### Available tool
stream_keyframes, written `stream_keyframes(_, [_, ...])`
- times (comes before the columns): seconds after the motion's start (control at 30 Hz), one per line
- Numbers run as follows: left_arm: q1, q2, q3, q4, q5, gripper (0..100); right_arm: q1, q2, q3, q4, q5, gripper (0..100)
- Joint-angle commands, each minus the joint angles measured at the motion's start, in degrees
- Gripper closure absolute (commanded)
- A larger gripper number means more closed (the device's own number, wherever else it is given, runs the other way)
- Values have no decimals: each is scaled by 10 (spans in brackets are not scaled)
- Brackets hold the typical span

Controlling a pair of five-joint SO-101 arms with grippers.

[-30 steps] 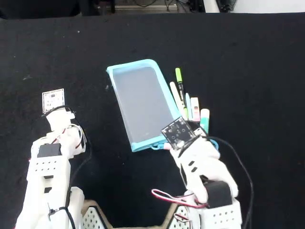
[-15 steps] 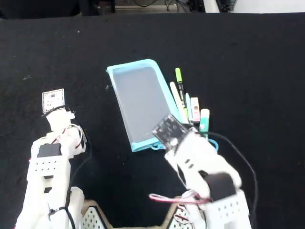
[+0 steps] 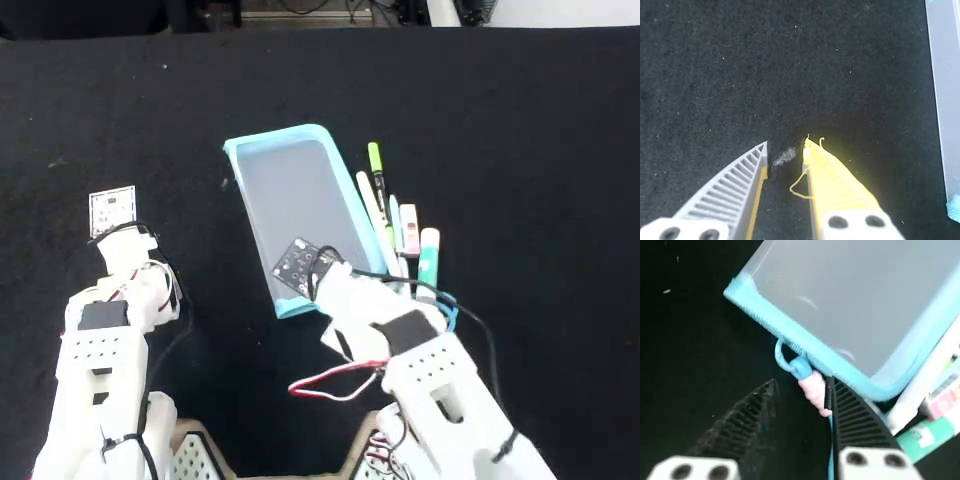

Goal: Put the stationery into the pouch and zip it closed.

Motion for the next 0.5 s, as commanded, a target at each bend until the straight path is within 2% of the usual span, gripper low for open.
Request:
stream_keyframes(0.0, [0,2,-29,-2,-5,876,-4,32,-3,-28,37,832])
stream_keyframes(0.17, [0,1,-29,-2,-5,876,-6,59,-4,-33,44,832])
stream_keyframes(0.37, [0,-1,-29,0,-5,876,-5,100,29,-140,43,832])
stream_keyframes(0.47, [0,-1,-29,0,-5,876,-4,120,19,-145,43,832])
